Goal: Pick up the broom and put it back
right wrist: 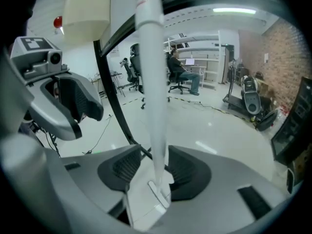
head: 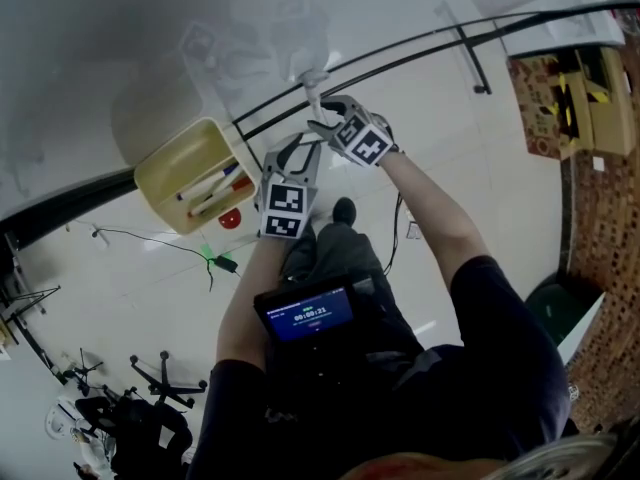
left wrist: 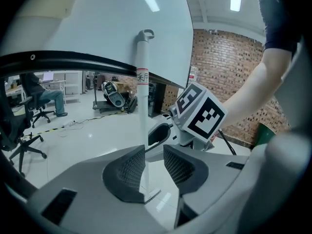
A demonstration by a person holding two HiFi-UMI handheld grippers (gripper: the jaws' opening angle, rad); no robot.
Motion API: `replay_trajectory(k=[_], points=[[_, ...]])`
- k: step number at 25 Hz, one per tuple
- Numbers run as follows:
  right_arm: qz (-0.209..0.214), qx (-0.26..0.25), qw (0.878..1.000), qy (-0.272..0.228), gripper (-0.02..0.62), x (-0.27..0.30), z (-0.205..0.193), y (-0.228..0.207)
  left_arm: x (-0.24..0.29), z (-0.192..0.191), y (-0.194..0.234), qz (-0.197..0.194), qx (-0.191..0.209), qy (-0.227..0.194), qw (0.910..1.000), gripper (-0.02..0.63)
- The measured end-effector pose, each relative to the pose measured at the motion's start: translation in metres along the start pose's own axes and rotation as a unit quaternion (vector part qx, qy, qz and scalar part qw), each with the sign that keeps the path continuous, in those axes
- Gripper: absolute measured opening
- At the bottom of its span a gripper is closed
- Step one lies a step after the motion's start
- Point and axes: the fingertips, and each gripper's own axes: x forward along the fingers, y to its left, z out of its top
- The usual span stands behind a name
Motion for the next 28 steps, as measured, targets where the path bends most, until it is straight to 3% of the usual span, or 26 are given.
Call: replay_trajectory(k=[2, 4, 6, 9, 16, 20, 24, 28], points=[[-0.007, 0.005, 1.000, -0.004, 0.221, -0.004, 0.001, 0.000, 0.000, -0.003, 0.000, -0.004, 0.000, 0.006, 1.0000, 0.120], [-0.022, 0.007, 1.000, -0.012, 0.169, -0.010, 0.005, -0.002, 0.000, -0.004, 0.000, -0.007, 0.000, 0.011, 0.9999, 0.120], [-0.048, 0.005, 0.999, -0.013, 0.164, -0.017, 0.007, -0.011, 0.000, -0.004, -0.003, -0.012, 0.002, 0.015, 0.9998, 0.120], [-0.070, 0.011, 0.997, -0.018, 0.206, -0.027, 0.009, -0.019, 0.001, -0.007, -0.009, -0.020, 0.005, 0.020, 0.9996, 0.120], [-0.074, 0.052, 0.994, -0.054, 0.216, -0.071, 0.020, -0.012, 0.006, -0.008, -0.023, -0.036, 0.011, 0.032, 0.9988, 0.120], [-0.098, 0.069, 0.990, -0.076, 0.216, -0.117, 0.031, -0.023, 0.005, 0.020, -0.036, -0.044, 0.028, 0.027, 0.9983, 0.120], [-0.138, 0.117, 0.979, -0.099, 0.215, -0.172, 0.025, -0.031, -0.016, 0.045, -0.065, -0.065, 0.057, 0.015, 0.9962, 0.104], [-0.168, 0.125, 0.969, -0.134, 0.208, -0.241, 0.022, -0.036, -0.023, 0.079, -0.104, -0.072, 0.089, -0.005, 0.9934, 0.104]])
